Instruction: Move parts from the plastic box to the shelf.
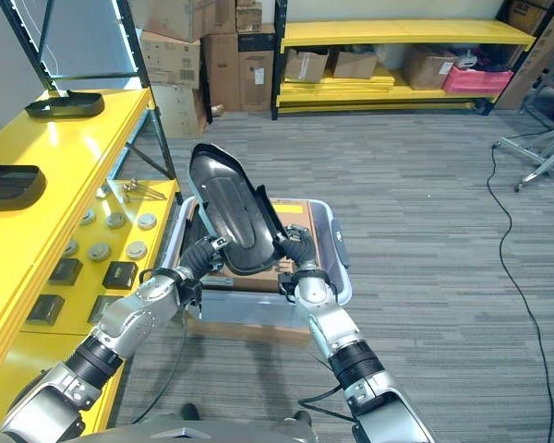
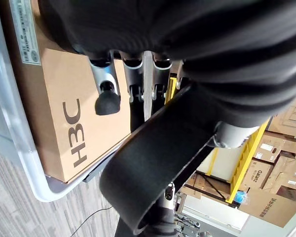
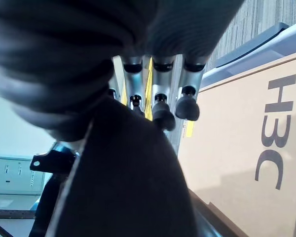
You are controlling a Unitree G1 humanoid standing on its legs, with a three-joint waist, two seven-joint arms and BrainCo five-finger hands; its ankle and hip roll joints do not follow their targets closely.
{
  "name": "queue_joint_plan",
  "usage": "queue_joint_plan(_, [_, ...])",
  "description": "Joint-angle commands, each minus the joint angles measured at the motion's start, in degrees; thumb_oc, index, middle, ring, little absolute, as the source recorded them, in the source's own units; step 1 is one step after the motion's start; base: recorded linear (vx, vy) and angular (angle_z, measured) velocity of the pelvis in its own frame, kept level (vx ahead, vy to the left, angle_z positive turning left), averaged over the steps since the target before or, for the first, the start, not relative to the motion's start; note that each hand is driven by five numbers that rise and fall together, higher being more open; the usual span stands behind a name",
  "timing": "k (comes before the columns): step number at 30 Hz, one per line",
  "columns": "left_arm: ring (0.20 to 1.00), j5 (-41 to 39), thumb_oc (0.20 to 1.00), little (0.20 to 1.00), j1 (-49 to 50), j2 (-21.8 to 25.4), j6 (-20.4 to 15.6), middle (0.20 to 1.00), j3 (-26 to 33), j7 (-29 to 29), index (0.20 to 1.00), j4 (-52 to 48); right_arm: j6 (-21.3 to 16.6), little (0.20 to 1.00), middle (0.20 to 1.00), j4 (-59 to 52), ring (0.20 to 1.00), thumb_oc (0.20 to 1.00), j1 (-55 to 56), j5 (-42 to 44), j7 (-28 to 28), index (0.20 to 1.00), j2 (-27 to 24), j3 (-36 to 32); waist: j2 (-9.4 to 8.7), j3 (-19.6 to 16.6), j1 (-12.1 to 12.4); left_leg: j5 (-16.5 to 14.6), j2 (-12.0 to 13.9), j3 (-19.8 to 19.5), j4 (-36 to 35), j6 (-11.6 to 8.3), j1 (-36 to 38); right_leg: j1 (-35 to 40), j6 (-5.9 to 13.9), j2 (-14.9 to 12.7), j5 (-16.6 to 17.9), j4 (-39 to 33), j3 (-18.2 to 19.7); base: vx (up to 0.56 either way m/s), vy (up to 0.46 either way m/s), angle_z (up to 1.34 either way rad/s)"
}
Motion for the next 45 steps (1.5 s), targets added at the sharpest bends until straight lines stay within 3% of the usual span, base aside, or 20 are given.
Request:
queue_joint_plan(1, [0.2, 0.11, 0.2, 0.2, -7.8, -6.24, -5.38, 0.2, -5.78, -1.86, 0.2, -1.51, -2.52, 0.2, 0.2, -0.96, 0.2, 0.2, -8.91, 2.77, 1.55, 0.2, 4.38, 2.6, 0.41, -1.52, 1.36, -7.18, 0.41, 1.56, 2.33, 0.33, 2.33, 1.11, 3.97, -1.05, -5.71, 1.45, -0.33, 0.0, 0.0, 0.0])
queue_joint_plan(2, [0.2, 0.54, 0.2, 0.2, -7.77, -6.22, -5.69, 0.2, -5.69, -1.71, 0.2, -1.65, -2.45, 0.369, 0.369, -1.23, 0.369, 0.369, -8.87, 3.73, 1.9, 0.369, 4.47, 2.52, 0.39, -1.53, 1.37, -7.19, 0.4, 1.5, 2.28, 0.32, 2.37, 1.17, 3.95, -1.05, -5.72, 1.39, -0.35, 0.0, 0.0, 0.0])
queue_joint_plan(3, [0.2, 0.78, 0.2, 0.2, -7.79, -6.02, -5.86, 0.2, -5.65, -1.35, 0.2, -2.02, -2.2, 1.0, 1.0, -1.49, 1.0, 1.0, -8.83, 4.38, 2.4, 1.0, 4.48, 2.53, 0.39, -1.51, 1.39, -7.17, 0.42, 1.5, 2.23, 0.28, 2.4, 1.16, 3.97, -1.06, -5.72, 1.39, -0.38, 0.0, 0.0, 0.0])
queue_joint_plan(17, [0.2, 2.99, 0.2, 0.2, -6.12, -3.0, -9.19, 0.2, -0.05, 2.1, 0.2, -4.7, -2.48, 1.0, 1.0, -2.08, 1.0, 1.0, -5.26, 15.99, 7.24, 1.0, 6.26, 0.0, 0.12, -1.88, 2.28, -7.0, 0.53, 1.38, 2.17, 0.19, 2.38, 1.62, 3.7, -0.95, -5.58, 0.73, -1.1, 0.0, 0.0, 0.0])
queue_joint_plan(21, [0.2, 2.85, 0.2, 0.2, -4.84, -1.93, -10.67, 0.2, 2.53, 2.58, 0.2, -5.12, -2.52, 1.0, 1.0, -1.6, 1.0, 1.0, -3.53, 11.63, 6.46, 1.0, 5.87, -1.85, 0.11, -2.13, 2.33, -6.93, 0.53, 1.43, 2.17, 0.25, 2.25, 1.56, 3.64, -0.9, -5.54, 0.6, -1.11, 0.0, 0.0, 0.0])
queue_joint_plan(30, [0.2, 4.14, 0.2, 0.2, 0.37, 2.42, -16.57, 0.2, 11.49, 4.54, 0.2, -7.27, 1.92, 1.0, 1.0, 0.2, 1.0, 1.0, 4.44, -0.87, 2.67, 1.0, -0.16, -5.89, 0.03, -2.11, 1.69, -6.64, 0.44, 1.46, 1.48, 0.49, 1.73, 0.67, 3.62, -0.75, -5.8, 0.66, -0.3, -0.02, 0.016, -0.02])
queue_joint_plan(32, [0.2, 5.37, 0.2, 0.2, 3.9, 4.85, -18.06, 0.2, 16.65, 4.8, 0.2, -9.18, 4.22, 1.0, 1.0, 2.55, 1.0, 1.0, 9.74, -5.13, 3.91, 1.0, -1.74, -8.2, 0.11, -1.91, 1.3, -6.31, 0.33, 1.54, 0.73, 0.56, 1.49, 0.23, 3.75, -0.73, -5.88, 0.73, -0.19, -0.04, 0.043, -0.04])
queue_joint_plan(35, [0.2, 4.68, 0.2, 0.2, 6.76, 6.53, -18.42, 0.2, 20.54, 4.87, 0.2, -10.65, 5.56, 1.0, 1.0, 5.52, 1.0, 1.0, 13.67, -4.53, 5.74, 1.0, -2.18, -10.41, 0.16, -1.64, 0.94, -6.78, 0.18, 0.98, 0.0, 0.24, 1.96, 0.44, 4.33, -0.69, -6.58, 0.94, 0.39, -0.01, 0.022, -0.02])
queue_joint_plan(37, [0.2, 4.19, 0.2, 0.2, 9.02, 7.62, -18.38, 0.2, 24.0, 4.62, 0.2, -11.91, 4.76, 1.0, 1.0, 9.59, 1.0, 1.0, 16.48, -7.74, 9.23, 1.0, -2.2, -11.54, 0.19, -1.3, 1.01, -6.68, -0.05, 0.79, -0.37, 0.36, 1.79, 0.26, 4.44, -0.82, -6.67, 1.19, 0.46, -0.05, 0.041, -0.03])
queue_joint_plan(40, [0.2, 5.46, 0.2, 0.2, 12.08, 8.98, -18.32, 0.2, 28.7, 4.4, 0.2, -14.4, 6.0, 1.0, 1.0, 14.64, 1.0, 1.0, 19.42, -12.31, 14.12, 1.0, -1.47, -10.88, 0.34, -0.87, 1.96, -6.64, -0.86, -0.22, -1.1, 0.88, 1.16, -0.18, 4.81, -1.38, -6.95, 2.04, 0.28, -0.05, 0.042, -0.02])
queue_joint_plan(45, [0.2, 7.16, 0.2, 0.2, 14.79, 10.76, -17.97, 0.2, 32.66, 3.35, 0.2, -17.8, 6.01, 1.0, 1.0, 21.01, 1.0, 1.0, 22.8, -14.4, 15.56, 1.0, 1.01, -8.12, 0.75, -0.4, 3.24, -6.8, -2.41, -4.2, -1.28, 1.9, -0.52, -1.6, 4.66, -1.42, -9.09, 5.62, 2.23, -0.04, 0.023, 0.1])
